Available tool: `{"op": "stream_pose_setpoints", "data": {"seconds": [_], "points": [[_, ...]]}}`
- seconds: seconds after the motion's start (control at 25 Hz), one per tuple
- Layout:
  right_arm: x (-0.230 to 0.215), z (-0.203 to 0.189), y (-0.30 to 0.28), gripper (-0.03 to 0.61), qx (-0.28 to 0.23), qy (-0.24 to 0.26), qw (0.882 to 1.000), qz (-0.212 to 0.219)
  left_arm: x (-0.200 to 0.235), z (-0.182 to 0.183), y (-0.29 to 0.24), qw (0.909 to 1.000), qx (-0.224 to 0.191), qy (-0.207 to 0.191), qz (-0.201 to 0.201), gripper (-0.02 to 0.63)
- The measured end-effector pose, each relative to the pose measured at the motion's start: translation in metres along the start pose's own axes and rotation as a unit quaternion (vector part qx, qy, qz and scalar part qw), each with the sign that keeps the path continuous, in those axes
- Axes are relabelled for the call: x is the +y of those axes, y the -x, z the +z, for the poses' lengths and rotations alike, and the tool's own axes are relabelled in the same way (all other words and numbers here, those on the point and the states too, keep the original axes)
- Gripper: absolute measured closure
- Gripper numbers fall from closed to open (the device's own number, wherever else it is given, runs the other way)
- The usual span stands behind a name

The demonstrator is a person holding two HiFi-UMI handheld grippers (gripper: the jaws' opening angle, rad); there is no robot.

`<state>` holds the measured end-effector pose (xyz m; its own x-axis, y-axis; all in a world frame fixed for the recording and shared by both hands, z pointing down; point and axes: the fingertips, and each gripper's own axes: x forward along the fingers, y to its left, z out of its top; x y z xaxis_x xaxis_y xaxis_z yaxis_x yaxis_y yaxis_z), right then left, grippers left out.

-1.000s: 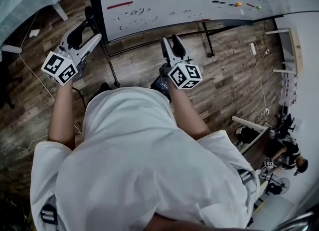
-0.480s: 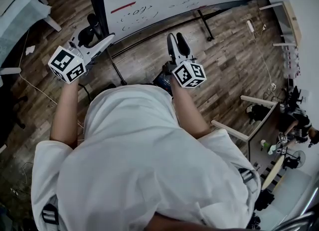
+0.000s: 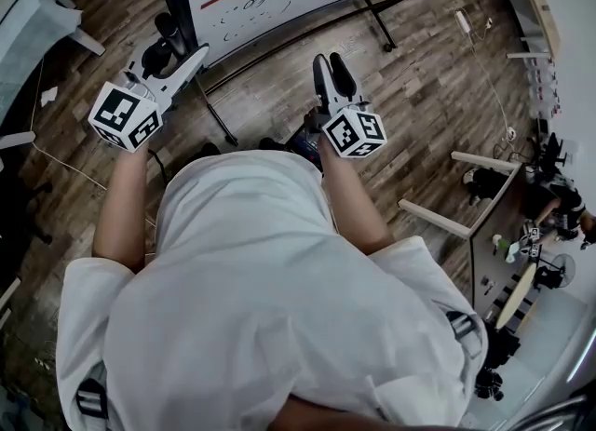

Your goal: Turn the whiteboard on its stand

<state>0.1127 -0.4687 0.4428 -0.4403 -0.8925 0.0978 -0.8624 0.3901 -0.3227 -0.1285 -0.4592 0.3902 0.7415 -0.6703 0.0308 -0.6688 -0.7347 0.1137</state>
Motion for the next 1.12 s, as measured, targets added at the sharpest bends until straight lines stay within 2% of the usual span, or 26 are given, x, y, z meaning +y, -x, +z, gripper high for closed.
{"op": "stream_pose_setpoints", "data": {"seconds": [0.16,0.28,0.52,0.76,1.12], "points": [[0.004,-0.001,0.007,0.505,-0.011,-0.017,1.0,0.019,0.001,0.0,0.0,1.0,-0.008,0.001,0.001,0.417],[0.005,0.002,0.012,0.521,-0.01,-0.001,1.0,0.022,0.001,0.0,0.0,1.0,-0.003,0.004,-0.006,0.417],[0.016,0.003,0.017,0.528,0.002,0.086,0.996,0.023,0.001,0.0,0.0,1.0,-0.006,0.001,-0.004,0.419],[0.042,0.003,0.017,0.528,0.019,0.181,0.983,0.026,0.0,0.0,0.001,1.0,-0.008,-0.001,-0.006,0.419],[0.052,0.006,0.016,0.528,0.026,0.203,0.978,0.028,0.0,0.0,0.001,0.9999,-0.012,-0.005,-0.009,0.421]]}}
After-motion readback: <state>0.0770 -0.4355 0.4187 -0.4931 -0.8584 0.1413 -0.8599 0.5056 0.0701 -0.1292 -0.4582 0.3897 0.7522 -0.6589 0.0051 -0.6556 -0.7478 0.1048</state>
